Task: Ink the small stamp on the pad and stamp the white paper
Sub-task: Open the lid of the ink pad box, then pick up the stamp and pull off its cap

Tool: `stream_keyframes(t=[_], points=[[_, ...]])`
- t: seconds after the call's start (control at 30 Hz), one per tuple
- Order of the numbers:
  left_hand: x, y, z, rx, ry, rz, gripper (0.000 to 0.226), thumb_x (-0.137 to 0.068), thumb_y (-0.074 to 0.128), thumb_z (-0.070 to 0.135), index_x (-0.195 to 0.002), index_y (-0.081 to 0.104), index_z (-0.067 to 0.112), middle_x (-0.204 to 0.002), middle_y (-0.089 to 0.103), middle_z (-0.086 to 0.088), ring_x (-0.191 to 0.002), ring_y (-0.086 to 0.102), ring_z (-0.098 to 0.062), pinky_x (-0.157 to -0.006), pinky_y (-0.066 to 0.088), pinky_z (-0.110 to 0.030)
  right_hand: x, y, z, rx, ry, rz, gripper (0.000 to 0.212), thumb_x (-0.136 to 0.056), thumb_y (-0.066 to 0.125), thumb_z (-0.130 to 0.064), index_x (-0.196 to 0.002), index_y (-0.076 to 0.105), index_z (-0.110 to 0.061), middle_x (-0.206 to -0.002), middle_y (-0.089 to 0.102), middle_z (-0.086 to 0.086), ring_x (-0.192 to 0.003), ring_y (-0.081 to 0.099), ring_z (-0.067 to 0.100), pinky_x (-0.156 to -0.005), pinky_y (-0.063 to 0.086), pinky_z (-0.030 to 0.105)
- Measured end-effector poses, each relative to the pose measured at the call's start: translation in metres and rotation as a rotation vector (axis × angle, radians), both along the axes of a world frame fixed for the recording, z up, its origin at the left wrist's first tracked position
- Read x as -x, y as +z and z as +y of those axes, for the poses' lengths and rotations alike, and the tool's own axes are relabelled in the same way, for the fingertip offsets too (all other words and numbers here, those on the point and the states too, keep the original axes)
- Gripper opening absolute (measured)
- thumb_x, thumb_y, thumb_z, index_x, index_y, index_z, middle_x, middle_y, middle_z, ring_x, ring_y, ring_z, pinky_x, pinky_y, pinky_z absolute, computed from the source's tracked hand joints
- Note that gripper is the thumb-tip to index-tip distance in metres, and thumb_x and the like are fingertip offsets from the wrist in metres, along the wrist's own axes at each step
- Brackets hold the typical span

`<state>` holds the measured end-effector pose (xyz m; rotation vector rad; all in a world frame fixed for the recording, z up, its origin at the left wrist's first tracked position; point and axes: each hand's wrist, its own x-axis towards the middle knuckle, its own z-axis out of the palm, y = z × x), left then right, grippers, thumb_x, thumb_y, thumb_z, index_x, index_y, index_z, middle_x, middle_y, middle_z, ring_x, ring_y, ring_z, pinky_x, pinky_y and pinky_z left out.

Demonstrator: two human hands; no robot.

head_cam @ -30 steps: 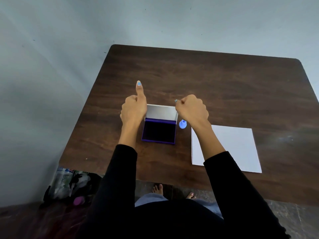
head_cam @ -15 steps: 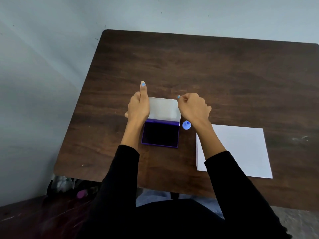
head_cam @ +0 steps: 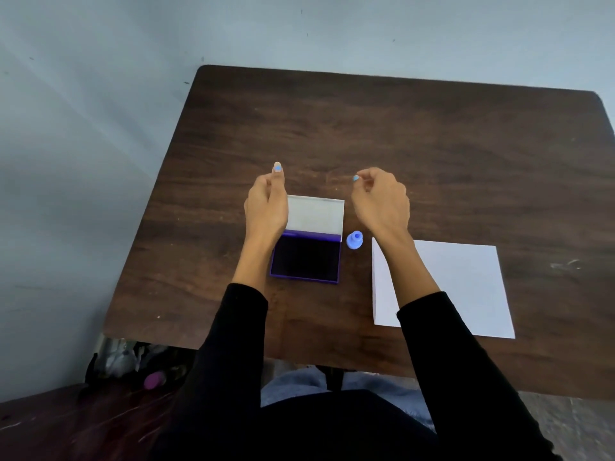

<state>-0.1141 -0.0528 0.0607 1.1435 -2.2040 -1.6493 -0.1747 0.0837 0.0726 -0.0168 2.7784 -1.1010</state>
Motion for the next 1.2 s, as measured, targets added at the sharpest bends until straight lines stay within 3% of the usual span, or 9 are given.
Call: stream_keyframes(t=[0.1,0.3,0.43,0.57,0.7,0.97,1.2], points=[[-0.006,-0.001,0.007,0.034,-0.064,0.050,0.030,-0.100,0.035,0.041,-0.101,0.055,0.019,-0.094,0.058,0.007,-0.101,0.056,-0.015,-0.091,0.046,-0.034,-0.004,0.006,0.012,0.040,-0.021,0.045,0.026,-0.093,0.046,-0.023,-0.112,0.063,-0.017,-0.111,0.069,0.005,-0.101,0.062,0.026,-0.074,0.041,0.028],[-0.026,-0.007,0.031,0.179,-0.289,-0.053,0.031,-0.098,0.046,0.019,-0.125,0.056,0.009,-0.127,0.059,-0.008,-0.116,0.055,-0.021,-0.091,0.038,-0.023,-0.023,-0.002,0.036,0.044,0.056,0.053,0.023,-0.090,0.051,-0.018,-0.108,0.064,-0.012,-0.111,0.069,0.008,-0.101,0.063,0.028,-0.085,0.050,0.036],[-0.042,-0.018,0.050,0.196,-0.363,-0.083,0.033,-0.093,0.055,0.013,-0.125,0.056,0.007,-0.125,0.062,-0.010,-0.111,0.060,-0.022,-0.090,0.039,-0.019,-0.037,-0.015,0.046,-0.029,0.179,0.008,0.032,-0.085,0.059,-0.015,-0.117,0.061,-0.014,-0.121,0.065,0.011,-0.112,0.058,0.031,-0.094,0.048,0.039],[-0.053,-0.024,0.066,0.260,-0.405,-0.094,0.037,-0.088,0.062,0.014,-0.125,0.056,0.010,-0.122,0.064,-0.006,-0.113,0.060,-0.023,-0.097,0.047,-0.034,-0.048,-0.031,0.049,-0.126,0.302,0.036,0.037,-0.086,0.058,-0.010,-0.123,0.055,-0.012,-0.124,0.061,0.014,-0.114,0.055,0.032,-0.092,0.047,0.042],[-0.061,-0.025,0.078,0.346,-0.424,-0.094,0.036,-0.087,0.066,0.017,-0.122,0.058,0.012,-0.121,0.065,-0.004,-0.112,0.060,-0.022,-0.095,0.049,-0.039,-0.056,-0.039,0.051,-0.113,0.344,0.090,0.020,-0.089,0.053,-0.010,-0.107,0.062,-0.008,-0.108,0.066,0.015,-0.100,0.059,0.033,-0.079,0.048,0.038],[-0.065,-0.027,0.089,0.394,-0.426,-0.079,0.041,-0.086,0.067,0.015,-0.126,0.057,0.012,-0.124,0.064,-0.007,-0.115,0.059,-0.022,-0.097,0.047,-0.036,-0.066,-0.053,0.052,-0.085,0.303,0.159,0.019,-0.087,0.059,-0.016,-0.104,0.061,-0.009,-0.105,0.067,0.013,-0.096,0.059,0.030,-0.076,0.051,0.039],[-0.067,-0.032,0.087,0.426,-0.385,-0.043,0.037,-0.085,0.068,0.018,-0.121,0.061,0.012,-0.120,0.067,-0.006,-0.110,0.062,-0.021,-0.092,0.047,-0.031,-0.059,-0.060,0.049,0.039,0.206,0.145,0.004,-0.083,0.064,-0.011,-0.082,0.062,-0.008,-0.088,0.071,0.011,-0.081,0.063,0.026,-0.063,0.045,0.028]])
